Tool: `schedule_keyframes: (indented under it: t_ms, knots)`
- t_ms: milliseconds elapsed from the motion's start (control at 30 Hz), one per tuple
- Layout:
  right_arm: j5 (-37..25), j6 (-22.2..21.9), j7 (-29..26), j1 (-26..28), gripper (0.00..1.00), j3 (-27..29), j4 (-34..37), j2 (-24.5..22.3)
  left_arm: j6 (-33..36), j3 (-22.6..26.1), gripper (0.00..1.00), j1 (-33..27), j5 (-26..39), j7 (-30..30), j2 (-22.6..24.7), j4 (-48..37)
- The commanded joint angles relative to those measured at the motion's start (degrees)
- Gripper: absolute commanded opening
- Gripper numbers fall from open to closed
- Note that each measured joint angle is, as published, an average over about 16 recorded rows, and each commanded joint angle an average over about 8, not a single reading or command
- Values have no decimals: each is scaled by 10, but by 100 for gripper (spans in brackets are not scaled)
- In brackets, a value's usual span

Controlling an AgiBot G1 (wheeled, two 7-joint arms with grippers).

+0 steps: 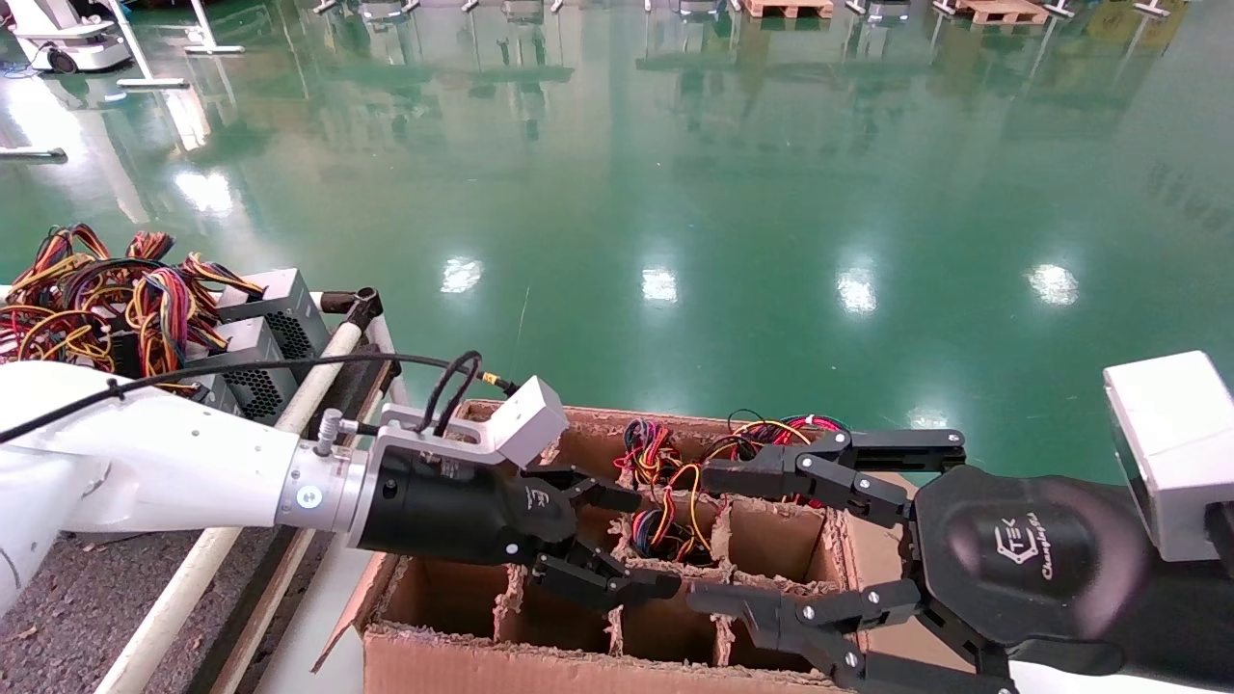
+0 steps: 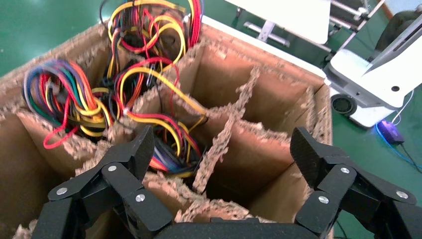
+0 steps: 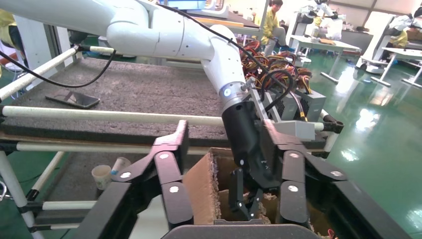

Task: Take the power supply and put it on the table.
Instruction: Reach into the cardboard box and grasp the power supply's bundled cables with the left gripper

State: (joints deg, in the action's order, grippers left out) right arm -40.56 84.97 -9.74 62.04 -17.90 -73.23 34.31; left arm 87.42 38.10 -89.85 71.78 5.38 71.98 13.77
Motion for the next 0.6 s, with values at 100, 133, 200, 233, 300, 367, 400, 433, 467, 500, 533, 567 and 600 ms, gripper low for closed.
schedule_keyframes:
  t_ms: [100, 133, 200, 233, 300, 367, 400, 433, 467, 500, 533, 567, 600]
  knots:
    - [0, 0, 0, 0, 100, 0, 0, 0, -1, 3, 11, -2, 3, -10, 12, -21]
    - [0, 0, 0, 0, 100, 0, 0, 0, -3, 3, 6, -3, 3, -12, 15, -26]
    - [0, 0, 0, 0, 100, 0, 0, 0, -7, 4, 0, -5, 5, -17, 20, -35]
    - [0, 0, 0, 0, 100, 0, 0, 0, -9, 4, 0, -6, 5, -19, 23, -39]
    - [0, 0, 0, 0, 100, 0, 0, 0, -14, 5, 1, -8, 6, -23, 27, -48]
    - [0, 0, 0, 0, 100, 0, 0, 0, -18, 5, 2, -9, 6, -27, 31, -55]
    - [0, 0, 0, 0, 100, 0, 0, 0, -20, 5, 2, -10, 6, -29, 33, -59]
    - [0, 0, 0, 0, 100, 0, 0, 0, -22, 5, 2, -10, 7, -31, 35, -63]
    - [0, 0, 0, 0, 100, 0, 0, 0, -24, 6, 2, -11, 7, -33, 37, -66]
    - [0, 0, 0, 0, 100, 0, 0, 0, -26, 6, 3, -11, 8, -35, 38, -69]
    - [0, 0, 0, 0, 100, 0, 0, 0, -28, 7, 3, -11, 8, -36, 40, -72]
    - [0, 0, 0, 0, 100, 0, 0, 0, -29, 7, 3, -12, 9, -38, 41, -74]
    - [0, 0, 0, 0, 100, 0, 0, 0, -31, 8, 3, -12, 9, -39, 42, -76]
